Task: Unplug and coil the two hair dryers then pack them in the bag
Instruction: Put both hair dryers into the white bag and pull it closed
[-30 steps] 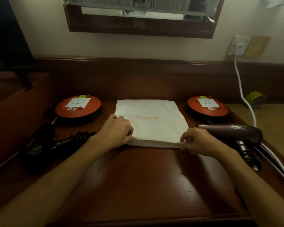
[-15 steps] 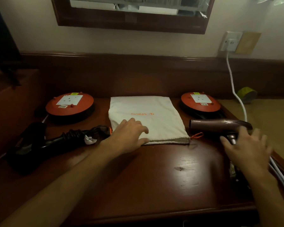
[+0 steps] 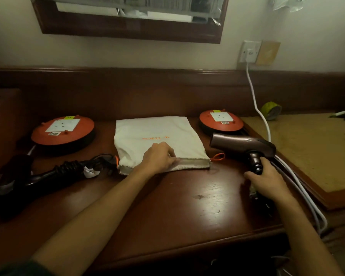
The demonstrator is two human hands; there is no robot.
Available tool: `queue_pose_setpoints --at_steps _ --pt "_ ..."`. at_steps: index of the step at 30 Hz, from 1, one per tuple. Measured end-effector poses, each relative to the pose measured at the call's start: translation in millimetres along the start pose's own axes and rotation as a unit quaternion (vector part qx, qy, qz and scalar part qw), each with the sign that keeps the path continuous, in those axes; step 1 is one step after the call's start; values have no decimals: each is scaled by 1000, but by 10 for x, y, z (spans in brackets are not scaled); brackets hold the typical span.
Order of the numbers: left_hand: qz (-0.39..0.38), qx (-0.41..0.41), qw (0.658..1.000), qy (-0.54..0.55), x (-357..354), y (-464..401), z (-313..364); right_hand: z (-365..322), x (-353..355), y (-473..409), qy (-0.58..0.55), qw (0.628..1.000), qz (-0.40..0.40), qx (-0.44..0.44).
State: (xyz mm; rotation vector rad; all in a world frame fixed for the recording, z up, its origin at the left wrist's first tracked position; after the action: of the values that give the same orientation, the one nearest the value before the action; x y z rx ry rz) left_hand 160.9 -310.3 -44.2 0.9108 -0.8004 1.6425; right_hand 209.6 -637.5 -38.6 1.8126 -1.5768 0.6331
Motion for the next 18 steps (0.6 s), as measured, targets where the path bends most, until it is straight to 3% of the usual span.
queue_pose_setpoints --at_steps 5,12,18 --pt "-4 -16 995 100 12 -114 31 -6 37 233 -155 986 -18 51" --pt "-48 27 978 204 182 -355 -6 -232 -80 745 -125 953 -130 244" --pt "-80 -5 965 251 393 -423 106 -321 -423 815 -68 933 -212 284"
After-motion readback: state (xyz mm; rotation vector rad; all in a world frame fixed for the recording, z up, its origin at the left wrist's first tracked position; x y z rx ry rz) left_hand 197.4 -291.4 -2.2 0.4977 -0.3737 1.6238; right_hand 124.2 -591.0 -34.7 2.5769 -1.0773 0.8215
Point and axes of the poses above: each hand's wrist, its own y-axis away from the middle knuckle, its own x-axis out of the back of the hand, z = x × y, the point moved 6 cm from there along -y, towards the middle knuckle, and after that the axes turned 3 degrees about -z, right-handed, at the moved point
